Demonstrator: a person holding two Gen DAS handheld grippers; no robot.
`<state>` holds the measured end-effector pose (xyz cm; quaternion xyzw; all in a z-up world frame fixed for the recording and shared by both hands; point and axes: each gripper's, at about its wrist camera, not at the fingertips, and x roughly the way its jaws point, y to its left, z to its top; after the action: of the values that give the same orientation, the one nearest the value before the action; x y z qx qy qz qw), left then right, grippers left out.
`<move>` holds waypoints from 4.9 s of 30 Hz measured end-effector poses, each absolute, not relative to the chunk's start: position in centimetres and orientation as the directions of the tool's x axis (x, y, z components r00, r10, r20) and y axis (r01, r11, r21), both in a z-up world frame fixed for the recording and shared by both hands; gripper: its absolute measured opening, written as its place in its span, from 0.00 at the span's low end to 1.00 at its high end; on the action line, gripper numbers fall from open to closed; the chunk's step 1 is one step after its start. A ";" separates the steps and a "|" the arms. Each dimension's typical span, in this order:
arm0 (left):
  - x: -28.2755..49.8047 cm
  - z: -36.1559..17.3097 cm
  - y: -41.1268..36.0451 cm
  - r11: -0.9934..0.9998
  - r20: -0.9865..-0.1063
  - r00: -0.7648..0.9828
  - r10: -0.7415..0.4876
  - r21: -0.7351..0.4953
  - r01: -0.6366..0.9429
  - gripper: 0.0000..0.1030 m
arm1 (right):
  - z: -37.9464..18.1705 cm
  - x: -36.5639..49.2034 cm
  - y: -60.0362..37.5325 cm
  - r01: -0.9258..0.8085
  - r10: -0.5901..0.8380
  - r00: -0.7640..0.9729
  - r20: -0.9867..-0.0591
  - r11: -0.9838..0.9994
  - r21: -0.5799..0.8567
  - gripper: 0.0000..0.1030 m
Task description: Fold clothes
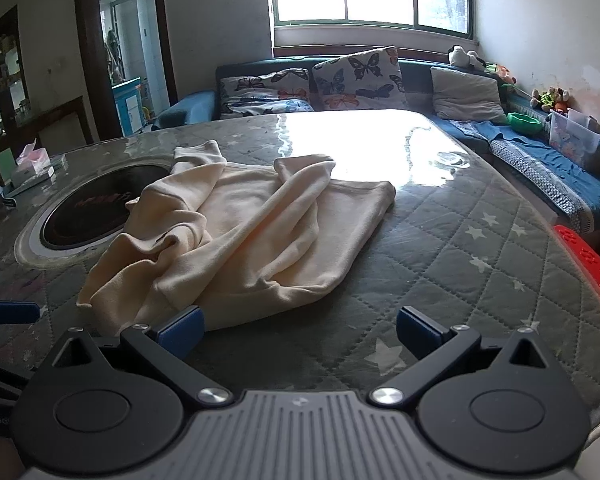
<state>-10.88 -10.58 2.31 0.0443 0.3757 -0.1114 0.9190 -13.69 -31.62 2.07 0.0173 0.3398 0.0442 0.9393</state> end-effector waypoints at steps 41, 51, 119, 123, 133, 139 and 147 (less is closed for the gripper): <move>-4.2 6.3 -8.6 0.971 -0.631 0.762 -0.150 0.052 0.234 1.00 | 4.1 -7.6 -32.0 -0.119 0.113 0.787 -0.607 0.992 0.031 1.00; 2.9 7.3 -9.6 0.958 -0.608 0.768 -0.202 0.038 0.283 0.92 | 4.6 -1.5 -34.8 -0.074 0.096 0.774 -0.626 0.995 0.062 0.91; 0.5 6.5 2.2 0.970 -0.661 0.724 -0.197 -0.026 0.240 0.42 | 5.9 -6.8 -45.9 0.103 -0.079 0.794 -0.602 0.995 0.005 0.17; 3.8 5.5 1.0 0.975 -0.680 0.714 -0.167 -0.007 0.222 0.42 | 4.8 -4.0 -42.8 -0.047 0.079 0.751 -0.655 0.997 0.067 0.17; 10.2 3.4 0.6 0.985 -0.715 0.691 -0.106 0.019 0.171 0.42 | 2.2 3.2 -39.2 -0.170 0.237 0.666 -0.707 0.971 0.166 0.18; 12.9 2.4 0.3 0.985 -0.726 0.680 -0.103 0.018 0.169 0.47 | 0.9 5.9 -38.2 -0.166 0.231 0.637 -0.735 0.973 0.161 0.28; 14.8 1.1 -0.5 0.971 -0.724 0.675 -0.140 0.033 0.237 0.24 | 0.3 7.7 -38.2 -0.169 0.227 0.626 -0.746 0.974 0.154 0.13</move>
<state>14.82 -0.50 1.09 0.0619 0.3896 -0.1033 0.9131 7.66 -38.23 0.30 0.0344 0.4184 0.1098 0.9009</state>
